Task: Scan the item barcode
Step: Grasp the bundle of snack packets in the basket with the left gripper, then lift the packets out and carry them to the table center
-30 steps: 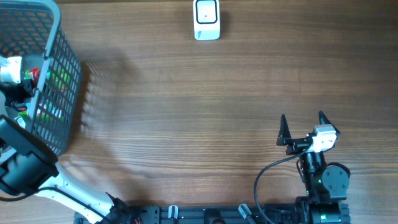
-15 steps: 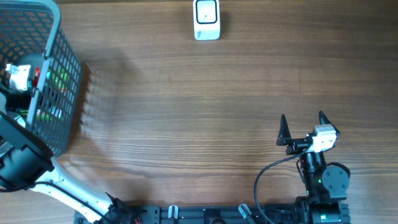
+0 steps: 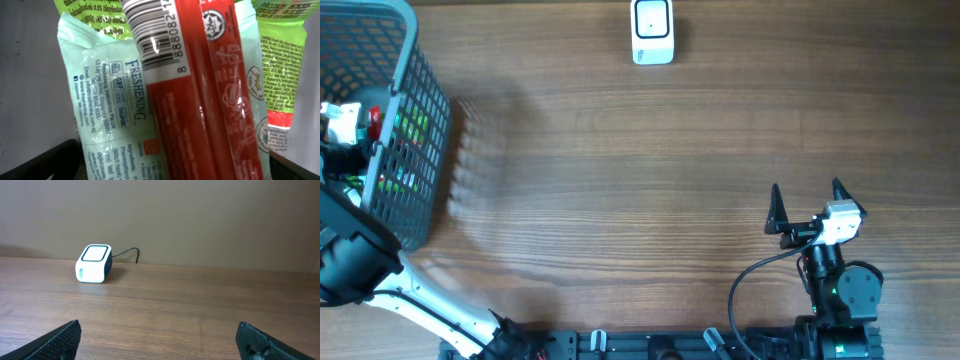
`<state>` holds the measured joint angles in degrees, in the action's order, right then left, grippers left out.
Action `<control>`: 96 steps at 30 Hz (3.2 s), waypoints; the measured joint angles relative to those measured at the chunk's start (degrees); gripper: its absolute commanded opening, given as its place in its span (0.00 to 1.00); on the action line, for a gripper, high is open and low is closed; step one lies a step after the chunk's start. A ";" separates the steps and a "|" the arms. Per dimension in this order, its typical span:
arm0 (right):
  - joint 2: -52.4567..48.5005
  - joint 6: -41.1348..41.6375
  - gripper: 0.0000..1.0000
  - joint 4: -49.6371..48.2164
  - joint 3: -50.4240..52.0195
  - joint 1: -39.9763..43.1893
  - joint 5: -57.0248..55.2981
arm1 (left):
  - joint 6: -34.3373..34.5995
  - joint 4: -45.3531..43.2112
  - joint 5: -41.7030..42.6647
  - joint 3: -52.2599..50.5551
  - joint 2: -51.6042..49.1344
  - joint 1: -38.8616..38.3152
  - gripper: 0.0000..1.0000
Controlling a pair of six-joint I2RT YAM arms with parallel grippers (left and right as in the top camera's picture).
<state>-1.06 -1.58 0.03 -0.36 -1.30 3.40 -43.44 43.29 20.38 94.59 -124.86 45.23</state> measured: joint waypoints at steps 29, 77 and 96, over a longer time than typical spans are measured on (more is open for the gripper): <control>0.00 0.00 1.00 0.00 0.00 0.00 0.00 | 0.59 -0.66 -0.98 1.44 -1.40 0.90 0.87; 0.00 0.00 1.00 0.00 0.00 0.00 0.00 | 39.63 -13.33 6.12 7.02 45.20 -3.32 0.04; 0.00 0.00 1.00 0.00 0.00 0.00 0.00 | 49.86 24.26 6.23 7.65 39.74 -50.05 0.04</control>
<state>-1.06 -1.58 0.03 -0.36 -1.30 3.40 6.42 67.55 26.61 102.24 -85.12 -4.82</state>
